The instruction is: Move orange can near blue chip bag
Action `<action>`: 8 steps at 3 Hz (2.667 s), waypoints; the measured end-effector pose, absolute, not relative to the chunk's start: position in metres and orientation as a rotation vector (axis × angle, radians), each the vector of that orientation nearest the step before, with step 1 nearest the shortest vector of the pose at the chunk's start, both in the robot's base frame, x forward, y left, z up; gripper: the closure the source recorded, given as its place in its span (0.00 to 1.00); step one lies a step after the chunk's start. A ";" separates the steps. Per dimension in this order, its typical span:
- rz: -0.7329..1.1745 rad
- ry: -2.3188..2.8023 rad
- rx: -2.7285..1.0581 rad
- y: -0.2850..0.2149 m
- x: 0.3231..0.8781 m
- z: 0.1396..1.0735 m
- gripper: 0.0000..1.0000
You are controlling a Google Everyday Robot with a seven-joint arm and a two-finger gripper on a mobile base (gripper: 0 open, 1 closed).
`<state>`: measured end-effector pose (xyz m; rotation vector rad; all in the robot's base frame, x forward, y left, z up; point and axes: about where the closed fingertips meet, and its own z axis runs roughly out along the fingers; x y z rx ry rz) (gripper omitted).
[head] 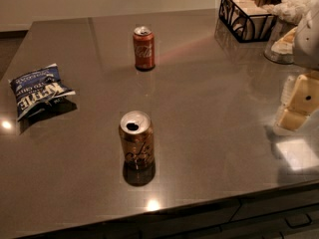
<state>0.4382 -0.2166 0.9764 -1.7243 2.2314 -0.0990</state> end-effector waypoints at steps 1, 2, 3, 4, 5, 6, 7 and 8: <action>-0.099 2.231 -1.724 -0.217 0.438 0.976 0.00; -0.026 2.169 -1.737 -0.192 0.440 0.977 0.00; 0.136 2.029 -1.777 -0.132 0.437 0.974 0.00; 0.236 1.929 -1.811 -0.083 0.427 0.971 0.00; 0.317 1.842 -1.864 -0.029 0.415 0.961 0.00; 0.410 1.799 -1.893 0.011 0.406 0.945 0.00; 0.473 1.778 -1.907 0.038 0.400 0.931 0.00; 0.514 1.761 -1.933 0.056 0.394 0.919 0.00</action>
Offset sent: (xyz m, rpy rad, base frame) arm 0.0033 0.0648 -0.0016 0.1620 0.0080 0.1176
